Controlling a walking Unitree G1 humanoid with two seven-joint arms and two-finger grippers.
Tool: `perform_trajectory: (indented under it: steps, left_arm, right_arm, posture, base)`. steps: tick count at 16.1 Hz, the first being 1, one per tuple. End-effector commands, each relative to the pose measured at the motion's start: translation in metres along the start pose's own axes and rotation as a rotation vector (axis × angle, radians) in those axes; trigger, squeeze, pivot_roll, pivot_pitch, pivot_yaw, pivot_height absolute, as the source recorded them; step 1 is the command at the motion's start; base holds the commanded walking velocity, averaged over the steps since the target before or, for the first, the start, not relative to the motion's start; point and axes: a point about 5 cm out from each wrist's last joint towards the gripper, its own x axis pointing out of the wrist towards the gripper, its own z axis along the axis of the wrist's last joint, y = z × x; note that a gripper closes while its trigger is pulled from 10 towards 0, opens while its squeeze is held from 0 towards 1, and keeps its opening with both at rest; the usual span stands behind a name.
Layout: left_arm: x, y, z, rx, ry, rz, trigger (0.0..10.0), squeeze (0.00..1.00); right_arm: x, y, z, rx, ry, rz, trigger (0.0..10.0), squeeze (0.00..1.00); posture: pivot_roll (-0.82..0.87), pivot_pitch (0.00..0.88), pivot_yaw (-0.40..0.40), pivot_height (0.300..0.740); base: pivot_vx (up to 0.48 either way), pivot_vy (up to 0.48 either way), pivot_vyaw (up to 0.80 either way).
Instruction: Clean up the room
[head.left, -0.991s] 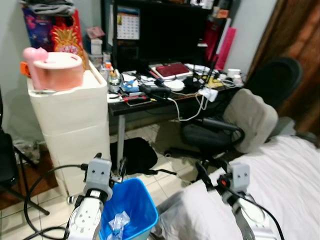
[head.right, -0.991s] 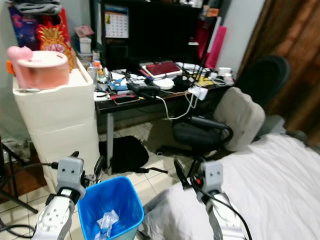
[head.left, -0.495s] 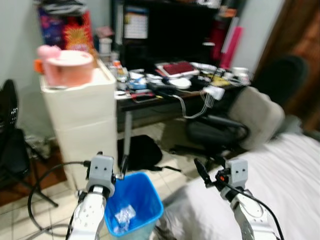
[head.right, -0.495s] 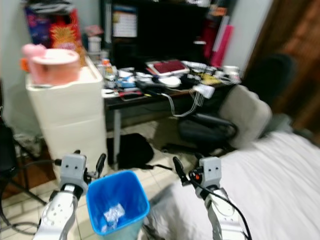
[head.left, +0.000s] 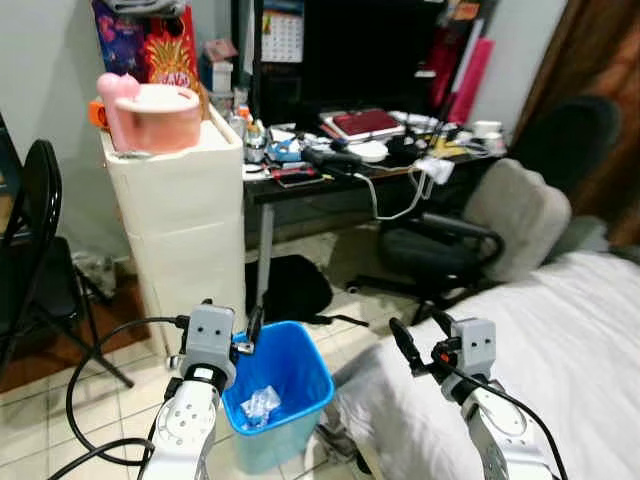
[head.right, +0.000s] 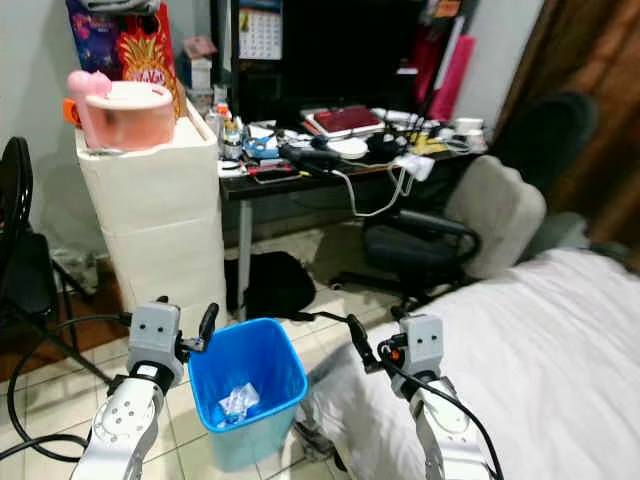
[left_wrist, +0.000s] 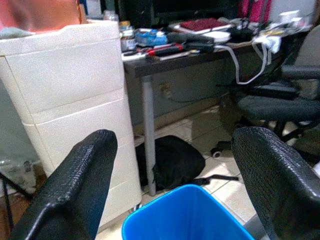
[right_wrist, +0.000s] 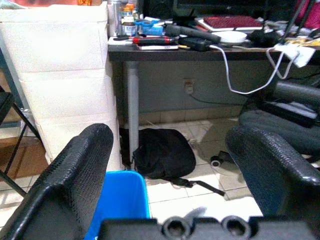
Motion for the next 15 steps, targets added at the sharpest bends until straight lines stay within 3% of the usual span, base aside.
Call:
perform_trajectory:
  steps: [1,9,12,15]
  left_arm:
    - [0.003,-0.006,0.002,-0.004,-0.005,-0.02,10.0,0.0]
    - [0.006,-0.007,0.002,-0.008,-0.004,-0.035,10.0,0.0]
    - [0.007,-0.007,-0.008,-0.001,0.043,-0.036,10.0,0.0]
    - [0.0,0.006,-0.028,-0.138,0.129,0.015,10.0,0.0]
  right_arm:
    - [-0.002,-0.005,0.0,-0.004,0.001,-0.021,10.0,0.0]
    - [-0.002,-0.003,-0.001,-0.004,0.002,-0.012,10.0,0.0]
    - [-0.002,-0.008,-0.004,-0.012,0.028,-0.052,10.0,0.0]
    - [-0.013,-0.028,-0.006,0.0,0.018,-0.229,10.0,0.0]
  posture:
    - [0.11,0.0,-0.12,0.74]
    - [0.1,0.0,-0.11,0.74]
    - [0.1,0.0,-0.104,0.74]
    - [0.09,0.0,-0.1,0.74]
  base:
    - [-0.255,0.0,0.0]
    - [-0.256,0.0,0.0]
    - [-0.084,0.0,-0.72]
    - [0.0,0.0,-0.78]
